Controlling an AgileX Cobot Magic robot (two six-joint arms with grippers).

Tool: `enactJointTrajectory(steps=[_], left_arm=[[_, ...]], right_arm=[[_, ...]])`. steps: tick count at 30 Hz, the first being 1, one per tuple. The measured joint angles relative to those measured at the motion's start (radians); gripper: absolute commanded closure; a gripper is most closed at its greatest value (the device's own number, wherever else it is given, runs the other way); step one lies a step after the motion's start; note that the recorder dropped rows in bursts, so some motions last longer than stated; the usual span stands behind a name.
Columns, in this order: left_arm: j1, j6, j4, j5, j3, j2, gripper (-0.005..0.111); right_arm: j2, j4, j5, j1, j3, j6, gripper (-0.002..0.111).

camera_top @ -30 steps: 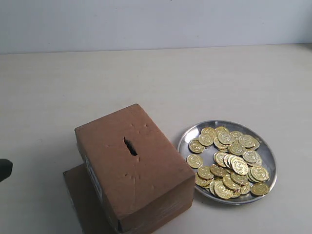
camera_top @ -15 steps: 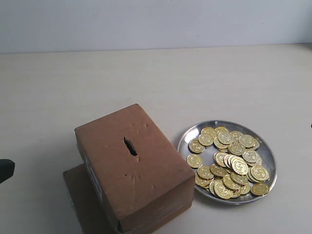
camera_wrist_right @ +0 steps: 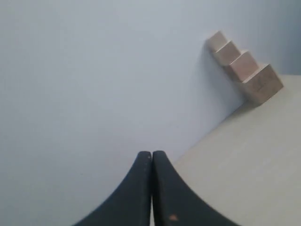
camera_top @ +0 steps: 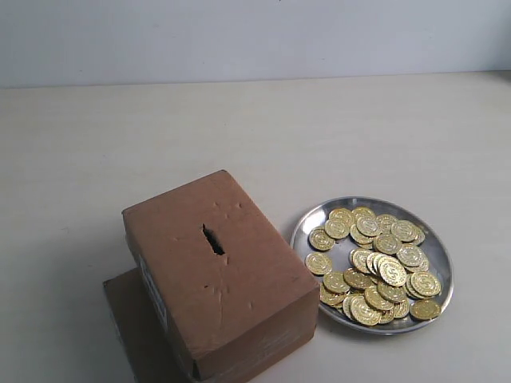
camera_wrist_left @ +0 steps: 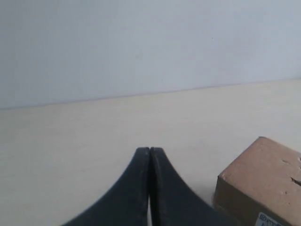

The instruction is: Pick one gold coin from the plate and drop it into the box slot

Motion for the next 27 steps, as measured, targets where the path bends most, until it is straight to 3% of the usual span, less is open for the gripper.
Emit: enactJointTrajectory(steps=[7, 12, 20, 23, 27], left_arm=[[0.005, 0.0, 0.0, -0.002, 0.0, -0.109, 0.107], [0.009, 0.0, 0.0, -0.019, 0.037, -0.108, 0.107], [0.012, 0.0, 0.0, -0.012, 0.209, -0.108, 0.107], [0.012, 0.0, 0.0, -0.005, 0.221, -0.108, 0.107], [0.012, 0.0, 0.0, -0.007, 0.221, -0.108, 0.107]], right_arm=[[-0.024, 0.0, -0.001, -0.164, 0.0, 0.0, 0.108], [-0.024, 0.0, -0.003, -0.175, 0.0, 0.0, 0.108], [-0.024, 0.0, -0.018, -0.175, 0.0, 0.0, 0.108], [-0.024, 0.027, -0.102, -0.175, 0.0, 0.0, 0.108], [-0.024, 0.204, -0.325, -0.175, 0.009, 0.0, 0.108]])
